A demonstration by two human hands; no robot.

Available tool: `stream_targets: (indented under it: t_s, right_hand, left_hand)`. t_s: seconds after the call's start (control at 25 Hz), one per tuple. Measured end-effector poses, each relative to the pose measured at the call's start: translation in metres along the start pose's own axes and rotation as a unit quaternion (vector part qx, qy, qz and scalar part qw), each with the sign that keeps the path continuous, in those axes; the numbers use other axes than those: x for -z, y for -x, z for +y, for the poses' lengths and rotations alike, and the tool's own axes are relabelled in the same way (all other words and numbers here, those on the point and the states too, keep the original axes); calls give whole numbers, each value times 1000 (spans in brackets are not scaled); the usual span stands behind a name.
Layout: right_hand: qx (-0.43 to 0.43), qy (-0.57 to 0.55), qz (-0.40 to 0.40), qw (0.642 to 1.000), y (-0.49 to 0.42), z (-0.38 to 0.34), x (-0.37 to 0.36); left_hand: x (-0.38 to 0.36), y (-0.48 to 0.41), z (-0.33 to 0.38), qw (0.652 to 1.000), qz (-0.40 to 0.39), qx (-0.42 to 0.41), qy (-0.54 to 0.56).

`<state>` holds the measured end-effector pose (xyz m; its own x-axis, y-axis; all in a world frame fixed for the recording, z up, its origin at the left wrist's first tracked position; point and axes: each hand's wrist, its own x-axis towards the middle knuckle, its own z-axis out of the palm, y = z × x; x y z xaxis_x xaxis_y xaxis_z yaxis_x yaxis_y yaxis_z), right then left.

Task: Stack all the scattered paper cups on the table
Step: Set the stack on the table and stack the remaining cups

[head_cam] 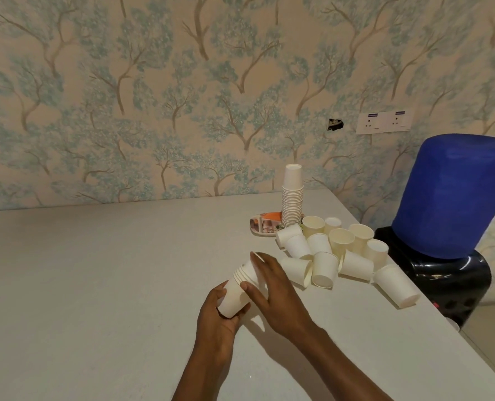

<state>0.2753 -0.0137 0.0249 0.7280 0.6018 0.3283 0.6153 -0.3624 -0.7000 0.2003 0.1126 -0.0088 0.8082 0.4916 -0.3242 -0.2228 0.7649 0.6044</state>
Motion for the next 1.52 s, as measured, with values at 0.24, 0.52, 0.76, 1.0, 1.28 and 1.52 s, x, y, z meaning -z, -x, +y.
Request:
stream_targets:
  t_s: [0.24,0.52,0.76,1.0,1.28,1.52]
  right_hand:
    - [23,-70,5,997,4,31,3]
    - [-80,387,-22,918,-35,97,36]
    - [-31,203,30,978,-34,82,43]
    - [2,-53,32,998,-45,56,65]
    - [-38,-123,-65,990,-45,62,28]
    - [-80,-95,-5,992,-85,79,23]
  left_hand:
    - [-6,-9,-11,1000,13,3,10]
    - [-6,-12,-11,999,23,1,-32]
    - [-12,-17,-8,999,14,-2,-50]
    - [-23,-30,-9,999,16,8,-50]
    - [-39,-53,-27,998,8,24,-60]
    - [-34,-95,-28,997,19,13,-75]
